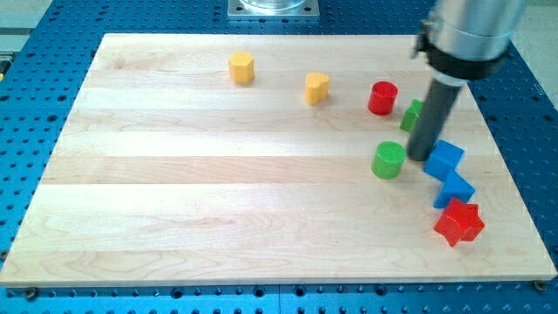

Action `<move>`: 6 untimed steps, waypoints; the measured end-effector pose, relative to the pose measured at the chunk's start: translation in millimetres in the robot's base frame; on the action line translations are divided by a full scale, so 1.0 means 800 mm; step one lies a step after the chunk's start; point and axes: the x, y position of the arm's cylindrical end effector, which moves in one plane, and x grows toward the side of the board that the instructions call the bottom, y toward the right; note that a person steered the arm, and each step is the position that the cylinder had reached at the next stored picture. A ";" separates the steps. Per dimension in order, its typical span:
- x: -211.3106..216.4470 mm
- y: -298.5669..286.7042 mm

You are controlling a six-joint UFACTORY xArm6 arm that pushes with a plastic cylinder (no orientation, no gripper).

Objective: Push the red circle to the left

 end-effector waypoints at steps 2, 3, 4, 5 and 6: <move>-0.066 0.090; -0.099 0.083; -0.110 0.042; -0.110 -0.013; -0.110 -0.044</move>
